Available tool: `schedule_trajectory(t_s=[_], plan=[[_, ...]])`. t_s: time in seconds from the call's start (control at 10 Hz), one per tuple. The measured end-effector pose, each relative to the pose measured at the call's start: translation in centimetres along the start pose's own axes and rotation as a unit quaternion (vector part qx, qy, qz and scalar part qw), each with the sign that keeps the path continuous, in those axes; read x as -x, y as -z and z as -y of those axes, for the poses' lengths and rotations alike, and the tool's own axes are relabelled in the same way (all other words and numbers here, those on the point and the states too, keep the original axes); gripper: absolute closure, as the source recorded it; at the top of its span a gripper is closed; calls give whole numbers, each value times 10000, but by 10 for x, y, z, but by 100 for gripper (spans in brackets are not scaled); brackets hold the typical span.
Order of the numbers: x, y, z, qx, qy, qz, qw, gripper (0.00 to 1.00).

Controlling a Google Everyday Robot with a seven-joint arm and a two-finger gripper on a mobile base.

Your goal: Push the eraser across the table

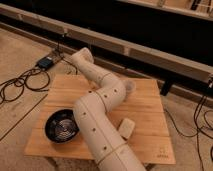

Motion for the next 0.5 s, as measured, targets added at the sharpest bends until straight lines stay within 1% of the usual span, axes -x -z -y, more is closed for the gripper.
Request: schedule_trajectory(t_s=[0.3, 0.5], plan=[[-3, -4, 25, -64, -183, -113, 9997, 35], [-6, -5, 36, -83, -271, -164, 9995, 35]])
